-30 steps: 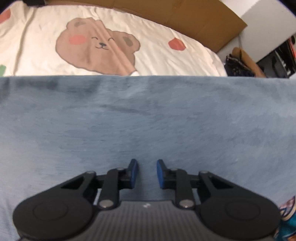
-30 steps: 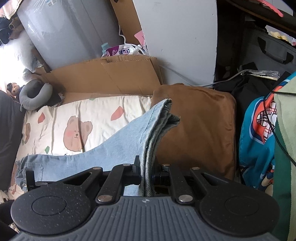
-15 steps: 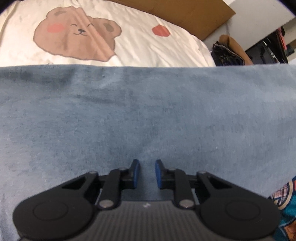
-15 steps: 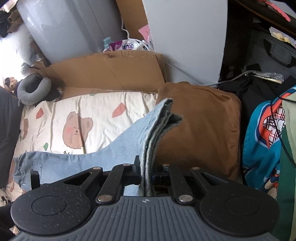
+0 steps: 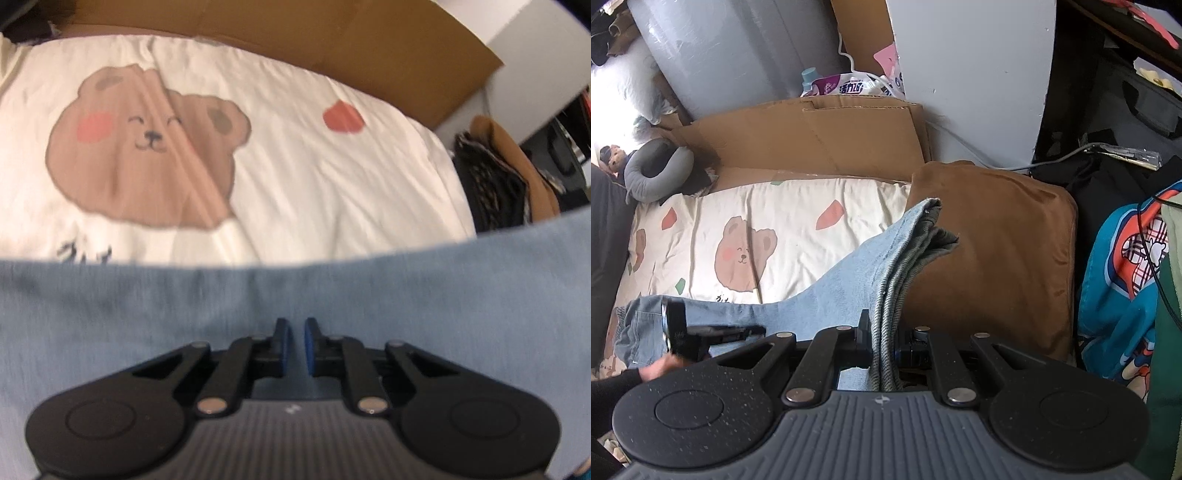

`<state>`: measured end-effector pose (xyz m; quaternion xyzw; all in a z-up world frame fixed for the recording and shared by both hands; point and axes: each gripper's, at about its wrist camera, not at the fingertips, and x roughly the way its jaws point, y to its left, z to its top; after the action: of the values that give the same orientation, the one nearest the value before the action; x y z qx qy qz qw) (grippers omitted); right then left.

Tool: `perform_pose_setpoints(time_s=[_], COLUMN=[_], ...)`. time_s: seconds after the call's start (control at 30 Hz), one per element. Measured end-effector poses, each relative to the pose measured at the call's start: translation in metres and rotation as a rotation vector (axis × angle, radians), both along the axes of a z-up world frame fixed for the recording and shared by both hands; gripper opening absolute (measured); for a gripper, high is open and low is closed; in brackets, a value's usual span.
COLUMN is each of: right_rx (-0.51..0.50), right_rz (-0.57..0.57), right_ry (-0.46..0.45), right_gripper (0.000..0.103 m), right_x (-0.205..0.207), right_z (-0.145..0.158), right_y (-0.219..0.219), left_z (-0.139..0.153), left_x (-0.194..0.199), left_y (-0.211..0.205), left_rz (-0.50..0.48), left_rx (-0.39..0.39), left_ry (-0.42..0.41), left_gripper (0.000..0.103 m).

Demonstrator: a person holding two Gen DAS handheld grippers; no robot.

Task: Fold clothes
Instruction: 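Lift the hem with the right gripper while the left gripper hovers over the jeans, then raise the hem higher with the right gripper, pulling the leg up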

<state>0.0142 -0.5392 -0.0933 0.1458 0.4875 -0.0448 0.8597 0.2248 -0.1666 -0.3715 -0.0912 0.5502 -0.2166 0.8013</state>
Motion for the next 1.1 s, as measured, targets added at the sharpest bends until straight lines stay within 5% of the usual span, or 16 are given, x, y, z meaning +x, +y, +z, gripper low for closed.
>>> perform_pose_setpoints(time_s=[0.33, 0.7, 1.1], right_rx=[0.005, -0.023, -0.006], right_rz=[-0.015, 0.041, 0.078], right_ry=[-0.019, -0.043, -0.054], right_gripper=[0.009, 0.009, 0.009], right_x=[0.0, 0.007, 0.014], right_z=[-0.001, 0.007, 0.034], right_y=[-0.003, 0.012, 0.03], left_z=[0.007, 0.006, 0.015], left_x=[-0.021, -0.109, -0.142], left_y=[0.013, 0.043, 0.044], left_rz=[-0.067, -0.139, -0.2], left_rx=[0.001, -0.034, 0.031], left_ry=[0.033, 0.137, 0.215], left_gripper=[0.014, 0.014, 0.015])
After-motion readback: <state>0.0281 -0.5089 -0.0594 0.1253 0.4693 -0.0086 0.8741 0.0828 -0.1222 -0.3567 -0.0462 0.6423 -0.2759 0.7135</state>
